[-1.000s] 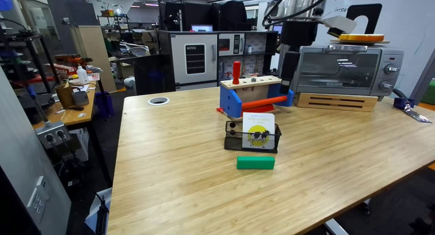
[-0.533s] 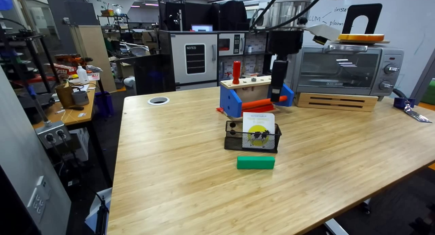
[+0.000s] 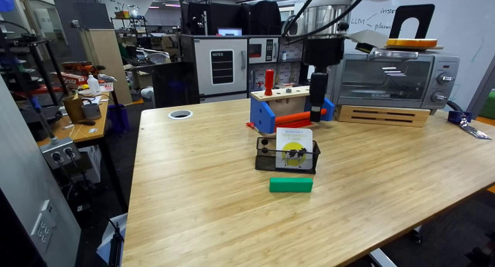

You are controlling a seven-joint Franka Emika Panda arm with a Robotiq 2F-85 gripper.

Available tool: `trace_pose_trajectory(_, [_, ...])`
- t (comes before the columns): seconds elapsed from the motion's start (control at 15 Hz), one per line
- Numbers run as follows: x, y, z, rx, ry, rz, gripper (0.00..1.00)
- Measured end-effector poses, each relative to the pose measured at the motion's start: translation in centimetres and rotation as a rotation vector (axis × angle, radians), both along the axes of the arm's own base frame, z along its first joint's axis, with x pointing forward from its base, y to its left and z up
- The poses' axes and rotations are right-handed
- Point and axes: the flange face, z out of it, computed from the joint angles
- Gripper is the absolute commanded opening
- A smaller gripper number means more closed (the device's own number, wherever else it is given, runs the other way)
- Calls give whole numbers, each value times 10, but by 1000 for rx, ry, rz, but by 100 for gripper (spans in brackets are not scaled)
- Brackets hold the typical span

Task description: Remove the small book from the object and put it on the table

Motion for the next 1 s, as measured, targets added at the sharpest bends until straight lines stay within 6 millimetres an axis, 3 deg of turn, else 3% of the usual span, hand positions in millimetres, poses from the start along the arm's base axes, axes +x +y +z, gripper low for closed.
trace_pose_trajectory(0.4, [-14, 18, -15, 0, 52, 36, 100])
trace_pose_trajectory(1.0, [1, 19, -24, 12, 63, 58, 100])
